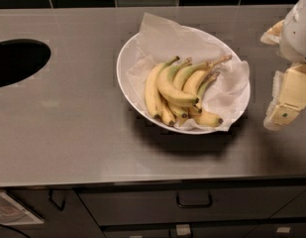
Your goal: Pick banana from white bowl
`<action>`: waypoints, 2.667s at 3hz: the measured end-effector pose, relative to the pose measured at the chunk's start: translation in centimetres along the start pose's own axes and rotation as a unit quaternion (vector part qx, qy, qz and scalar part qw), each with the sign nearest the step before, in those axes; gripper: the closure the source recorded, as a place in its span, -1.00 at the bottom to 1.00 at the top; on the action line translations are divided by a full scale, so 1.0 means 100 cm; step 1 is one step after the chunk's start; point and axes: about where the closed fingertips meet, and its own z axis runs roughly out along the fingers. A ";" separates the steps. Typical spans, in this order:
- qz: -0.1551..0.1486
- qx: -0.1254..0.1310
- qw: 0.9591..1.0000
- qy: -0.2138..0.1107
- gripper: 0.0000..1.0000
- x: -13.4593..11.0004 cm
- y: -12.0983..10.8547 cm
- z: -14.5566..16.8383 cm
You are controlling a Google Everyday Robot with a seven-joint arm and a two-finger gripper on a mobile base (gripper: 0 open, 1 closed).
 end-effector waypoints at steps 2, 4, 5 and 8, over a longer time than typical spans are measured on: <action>-0.010 0.001 1.000 -0.005 -1.00 -0.013 -0.001 -0.004; 0.011 -0.004 1.000 0.000 -1.00 -0.044 -0.009 0.008; 0.054 -0.006 0.999 -0.002 -1.00 -0.054 -0.017 0.031; 0.055 -0.014 0.998 -0.020 -1.00 -0.089 -0.010 0.044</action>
Offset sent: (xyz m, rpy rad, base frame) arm 0.0058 0.0235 0.0084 0.0057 0.0087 0.0467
